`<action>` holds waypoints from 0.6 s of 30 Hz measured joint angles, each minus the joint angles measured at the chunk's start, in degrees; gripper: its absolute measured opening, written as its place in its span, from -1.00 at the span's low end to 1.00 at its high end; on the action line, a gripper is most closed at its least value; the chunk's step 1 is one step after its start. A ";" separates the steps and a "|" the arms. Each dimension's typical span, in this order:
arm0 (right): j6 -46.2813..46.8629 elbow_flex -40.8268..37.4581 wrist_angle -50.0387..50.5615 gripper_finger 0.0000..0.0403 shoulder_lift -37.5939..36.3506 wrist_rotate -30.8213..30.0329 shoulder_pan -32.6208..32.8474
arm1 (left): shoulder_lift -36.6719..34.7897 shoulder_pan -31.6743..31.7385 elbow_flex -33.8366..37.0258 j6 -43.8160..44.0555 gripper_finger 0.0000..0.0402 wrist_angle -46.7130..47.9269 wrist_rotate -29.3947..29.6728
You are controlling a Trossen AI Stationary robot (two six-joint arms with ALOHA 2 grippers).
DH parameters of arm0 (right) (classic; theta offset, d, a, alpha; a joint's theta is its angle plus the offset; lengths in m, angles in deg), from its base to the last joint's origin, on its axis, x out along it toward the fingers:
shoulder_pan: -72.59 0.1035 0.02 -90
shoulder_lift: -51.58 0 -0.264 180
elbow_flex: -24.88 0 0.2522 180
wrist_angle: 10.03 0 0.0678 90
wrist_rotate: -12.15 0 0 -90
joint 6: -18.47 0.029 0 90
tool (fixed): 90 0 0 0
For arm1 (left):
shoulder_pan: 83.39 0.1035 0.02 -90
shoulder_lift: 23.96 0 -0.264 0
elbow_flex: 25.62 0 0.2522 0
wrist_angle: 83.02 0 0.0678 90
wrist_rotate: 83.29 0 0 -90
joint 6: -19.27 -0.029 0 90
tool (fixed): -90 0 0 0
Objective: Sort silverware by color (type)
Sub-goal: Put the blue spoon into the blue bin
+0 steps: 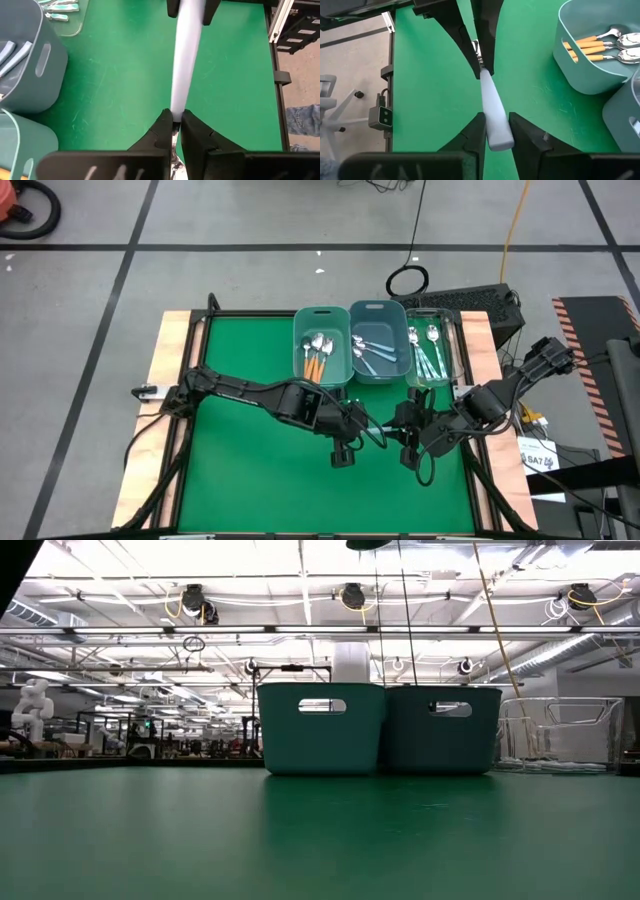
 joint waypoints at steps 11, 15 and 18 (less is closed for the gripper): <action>0.42 0.00 0.37 -0.72 0.02 -0.37 -0.02 | 0.02 -0.25 0.00 5.13 0.08 -0.26 4.06; 3.31 0.00 1.39 -0.72 0.00 -0.35 -0.02 | -0.26 -0.26 0.04 8.88 0.25 0.52 4.27; 6.15 0.00 2.17 -0.72 -0.34 1.25 -0.02 | -0.99 -0.31 -0.32 10.82 0.27 0.91 4.09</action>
